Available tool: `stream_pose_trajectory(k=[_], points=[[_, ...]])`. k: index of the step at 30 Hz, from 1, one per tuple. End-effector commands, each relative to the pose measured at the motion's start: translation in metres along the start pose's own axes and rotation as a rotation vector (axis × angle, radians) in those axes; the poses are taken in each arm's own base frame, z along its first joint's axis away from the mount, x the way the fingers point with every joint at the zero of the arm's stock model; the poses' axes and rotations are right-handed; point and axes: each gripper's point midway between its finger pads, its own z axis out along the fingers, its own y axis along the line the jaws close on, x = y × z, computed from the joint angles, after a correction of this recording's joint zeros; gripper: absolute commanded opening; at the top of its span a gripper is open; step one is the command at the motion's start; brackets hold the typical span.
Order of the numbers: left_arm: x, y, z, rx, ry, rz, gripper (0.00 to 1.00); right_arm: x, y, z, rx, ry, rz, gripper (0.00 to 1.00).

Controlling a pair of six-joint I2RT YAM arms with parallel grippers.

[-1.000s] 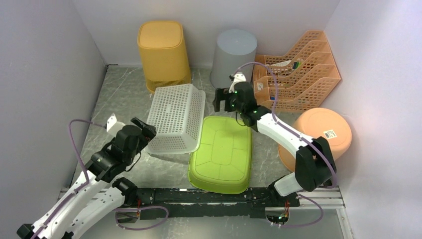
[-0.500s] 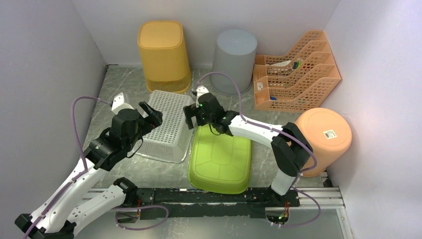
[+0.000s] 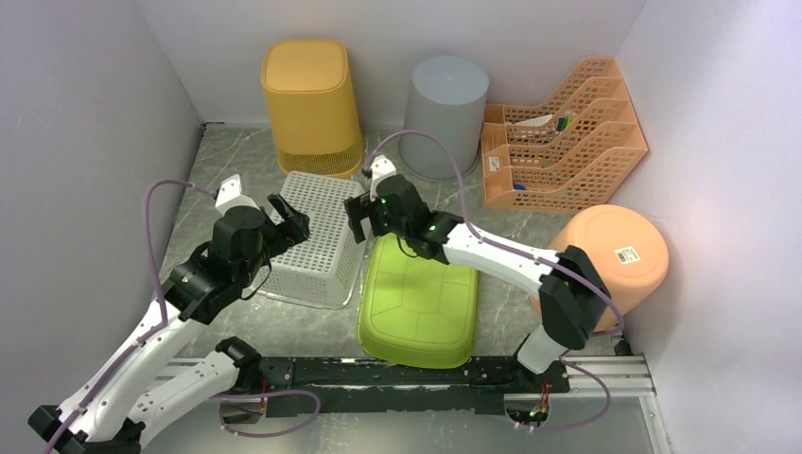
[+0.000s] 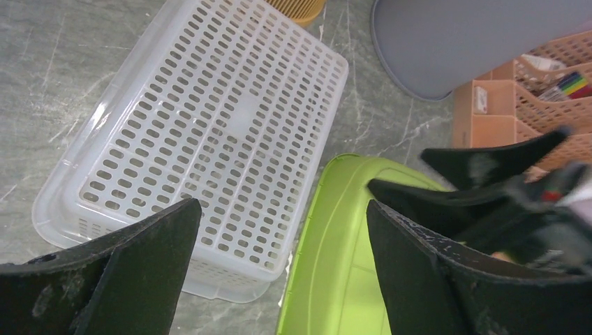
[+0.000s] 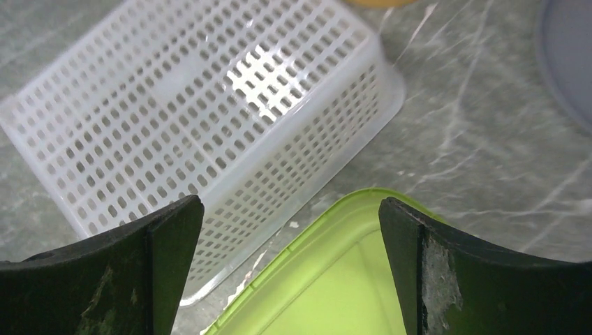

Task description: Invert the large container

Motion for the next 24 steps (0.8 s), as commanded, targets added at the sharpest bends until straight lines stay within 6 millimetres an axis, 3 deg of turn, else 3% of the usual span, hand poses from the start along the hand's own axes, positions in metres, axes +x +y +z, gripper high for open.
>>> stream_pose_trajectory(k=[1, 6, 14, 24], points=[[0.009, -0.002, 0.007, 0.012, 0.034, 0.072, 1.0, -0.043, -0.031, -0.02, 0.106, -0.076, -0.014, 1.0], [0.021, -0.002, 0.019, 0.031, 0.057, 0.147, 1.0, -0.053, -0.055, -0.011, 0.048, -0.04, 0.025, 1.0], [0.023, -0.01, 0.027, 0.077, 0.053, 0.21, 1.0, -0.067, -0.093, -0.017, 0.247, -0.074, -0.01, 1.0], [0.021, -0.012, 0.025, 0.085, 0.046, 0.201, 1.0, -0.073, -0.101, -0.031, 0.293, -0.115, 0.007, 1.0]])
